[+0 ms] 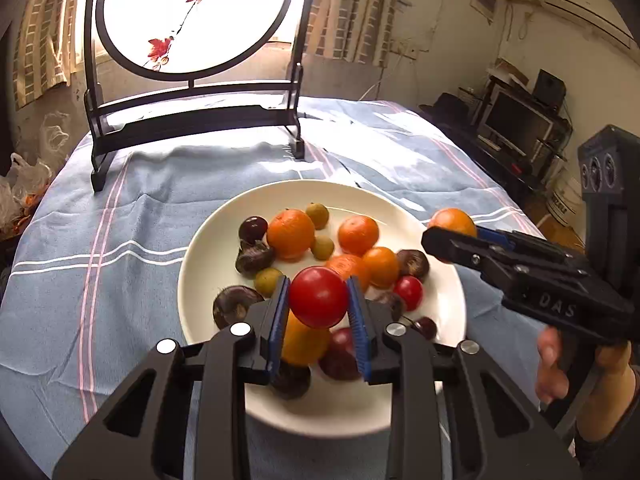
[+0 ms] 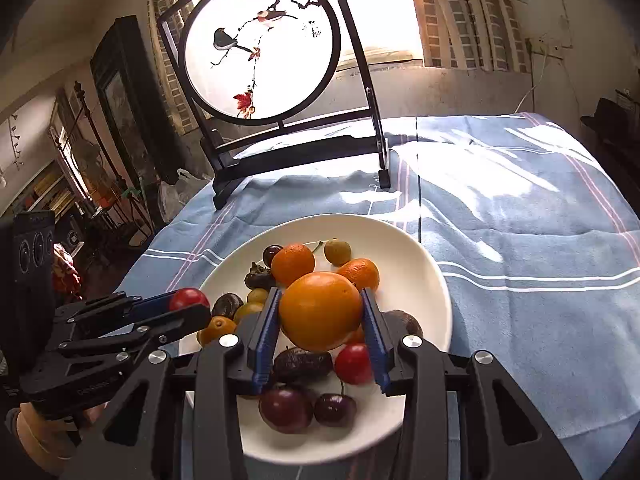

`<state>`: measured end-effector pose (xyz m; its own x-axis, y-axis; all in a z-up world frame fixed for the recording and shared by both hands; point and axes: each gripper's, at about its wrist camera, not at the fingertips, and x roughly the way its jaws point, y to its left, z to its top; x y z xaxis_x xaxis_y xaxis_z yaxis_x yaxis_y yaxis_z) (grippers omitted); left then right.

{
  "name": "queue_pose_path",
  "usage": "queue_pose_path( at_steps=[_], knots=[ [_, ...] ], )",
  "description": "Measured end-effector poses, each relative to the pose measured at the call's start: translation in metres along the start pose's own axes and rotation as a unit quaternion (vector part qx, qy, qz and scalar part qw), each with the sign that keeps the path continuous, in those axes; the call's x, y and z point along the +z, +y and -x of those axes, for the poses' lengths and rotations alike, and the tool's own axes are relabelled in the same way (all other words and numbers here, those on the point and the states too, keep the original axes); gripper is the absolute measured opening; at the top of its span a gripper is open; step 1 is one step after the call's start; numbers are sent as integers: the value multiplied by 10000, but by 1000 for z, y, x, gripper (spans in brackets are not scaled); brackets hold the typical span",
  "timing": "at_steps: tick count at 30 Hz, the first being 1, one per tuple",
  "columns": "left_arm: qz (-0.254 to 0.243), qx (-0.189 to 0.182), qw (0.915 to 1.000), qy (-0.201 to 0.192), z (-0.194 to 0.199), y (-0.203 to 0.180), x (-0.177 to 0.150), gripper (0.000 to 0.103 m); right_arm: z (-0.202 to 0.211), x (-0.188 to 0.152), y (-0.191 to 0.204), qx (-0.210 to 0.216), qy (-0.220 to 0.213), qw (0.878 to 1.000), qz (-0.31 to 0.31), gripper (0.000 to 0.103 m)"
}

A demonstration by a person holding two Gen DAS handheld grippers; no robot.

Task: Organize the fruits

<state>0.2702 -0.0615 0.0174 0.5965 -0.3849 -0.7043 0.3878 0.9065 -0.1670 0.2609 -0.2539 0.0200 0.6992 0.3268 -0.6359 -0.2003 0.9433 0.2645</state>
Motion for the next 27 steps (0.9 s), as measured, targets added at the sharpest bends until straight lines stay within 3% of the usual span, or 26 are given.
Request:
queue_pose_path(
  at_steps=[1,2,3,6,9,11,12,14,20,27],
  knots=[
    [48,29,10000,42,-7,5,4,28,-8,3,1,-22,63,10000,37,40],
    [90,43,9999,56,-12,9,7,32,-14,4,3,-37,110,9999,99,47],
    [120,143,9998,74,-15,12,8,47,-17,4,6,-100,128,9998,147,54],
    [254,298,9992,-37,-8,21,7,75,-9,4,9,-41,45,9999,141,58],
    [284,337,9990,-76,12,21,-5,88,14,-5,8,-20,-61,9999,101,63],
    [265,352,9990,-69,30,16,-22,91,34,-18,8,3,-53,10000,43,67],
    [212,416,9989,-33,40,13,-33,97,45,-26,9,-44,-39,10000,50,80],
    [146,487,9987,-66,61,6,-58,98,70,-49,12,-133,-104,9998,67,100],
    [76,878,9955,-343,126,-18,-125,98,141,-106,10,-219,-290,9993,-6,100],
    [202,1074,9915,-702,193,-38,-164,98,211,-140,5,-787,-678,9945,153,100]
  ],
)
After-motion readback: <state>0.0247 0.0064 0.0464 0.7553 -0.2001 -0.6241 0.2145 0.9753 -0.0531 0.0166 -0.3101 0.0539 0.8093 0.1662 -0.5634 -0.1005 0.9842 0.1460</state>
